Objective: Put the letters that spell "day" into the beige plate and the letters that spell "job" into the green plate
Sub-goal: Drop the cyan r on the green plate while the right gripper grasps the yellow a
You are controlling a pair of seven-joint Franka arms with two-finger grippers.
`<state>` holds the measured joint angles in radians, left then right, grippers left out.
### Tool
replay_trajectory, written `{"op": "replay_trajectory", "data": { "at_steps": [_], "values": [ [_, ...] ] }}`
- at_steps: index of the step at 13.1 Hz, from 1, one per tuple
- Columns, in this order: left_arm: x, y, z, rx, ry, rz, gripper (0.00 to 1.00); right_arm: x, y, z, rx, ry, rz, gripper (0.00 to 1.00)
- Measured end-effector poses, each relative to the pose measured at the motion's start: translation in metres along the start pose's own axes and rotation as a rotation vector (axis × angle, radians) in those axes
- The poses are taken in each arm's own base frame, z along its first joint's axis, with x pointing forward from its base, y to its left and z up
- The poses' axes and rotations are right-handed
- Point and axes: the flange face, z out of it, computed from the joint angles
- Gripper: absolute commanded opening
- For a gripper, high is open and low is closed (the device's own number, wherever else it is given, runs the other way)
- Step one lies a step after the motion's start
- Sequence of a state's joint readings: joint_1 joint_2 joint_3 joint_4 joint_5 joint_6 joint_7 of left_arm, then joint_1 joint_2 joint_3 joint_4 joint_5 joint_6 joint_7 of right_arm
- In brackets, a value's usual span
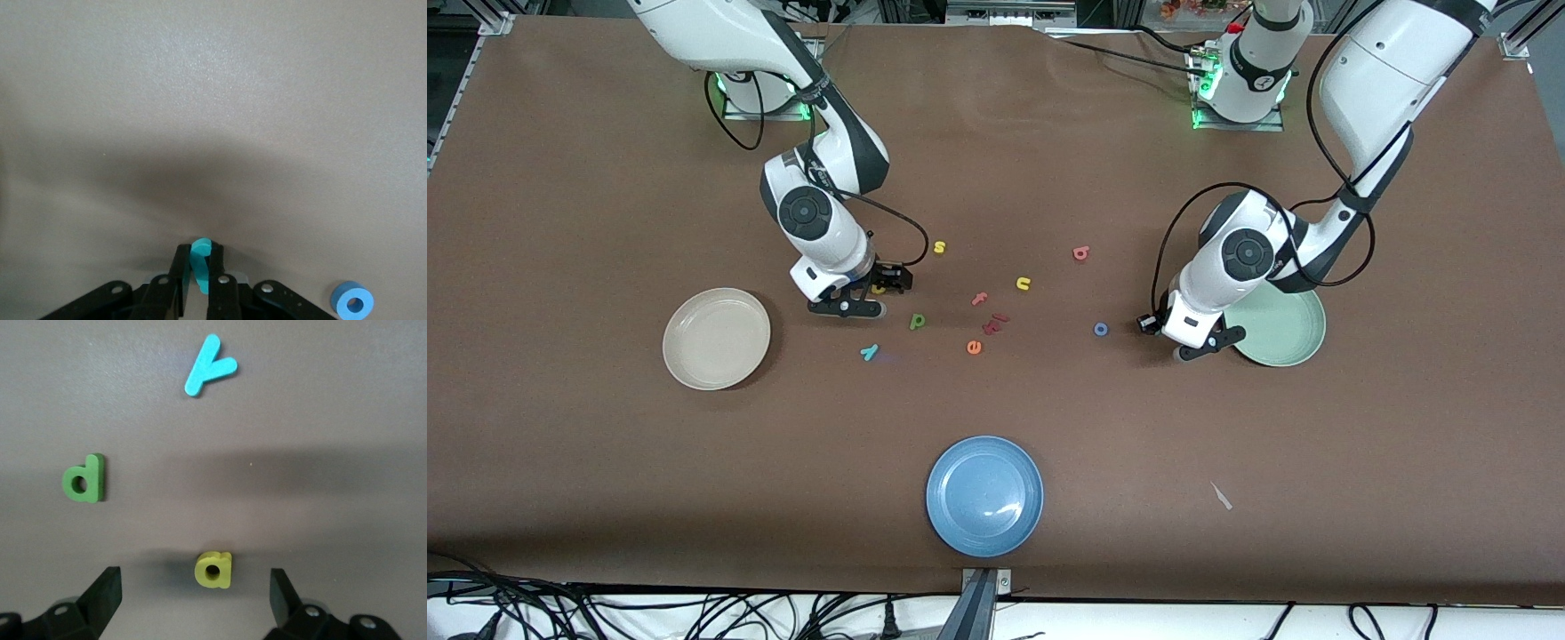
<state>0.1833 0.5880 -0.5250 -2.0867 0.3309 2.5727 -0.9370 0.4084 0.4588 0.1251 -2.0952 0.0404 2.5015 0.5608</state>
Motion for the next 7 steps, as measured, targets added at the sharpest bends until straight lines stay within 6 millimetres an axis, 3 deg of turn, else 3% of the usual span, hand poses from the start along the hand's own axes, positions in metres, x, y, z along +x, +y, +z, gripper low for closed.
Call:
{"op": "replay_trajectory", "data": {
  "at_steps": [2, 3, 5, 7],
  "values": [
    [0.007, -0.002, -0.009, 0.039, 0.001, 0.014, 0.0, -0.001, 0.001, 0.007, -0.006, -0.009, -0.001, 0.86],
    [0.014, -0.004, -0.024, 0.094, -0.012, 0.033, 0.0, -0.001, 0.001, 0.009, -0.009, -0.014, 0.0, 0.78],
    [0.037, -0.015, -0.073, 0.212, -0.063, 0.093, 0.0, -0.002, 0.002, 0.015, -0.013, -0.022, 0.0, 0.74],
    [0.063, -0.053, -0.112, 0.253, -0.155, 0.169, 0.0, -0.003, 0.003, 0.019, -0.016, -0.028, 0.001, 0.68]
  ]
}}
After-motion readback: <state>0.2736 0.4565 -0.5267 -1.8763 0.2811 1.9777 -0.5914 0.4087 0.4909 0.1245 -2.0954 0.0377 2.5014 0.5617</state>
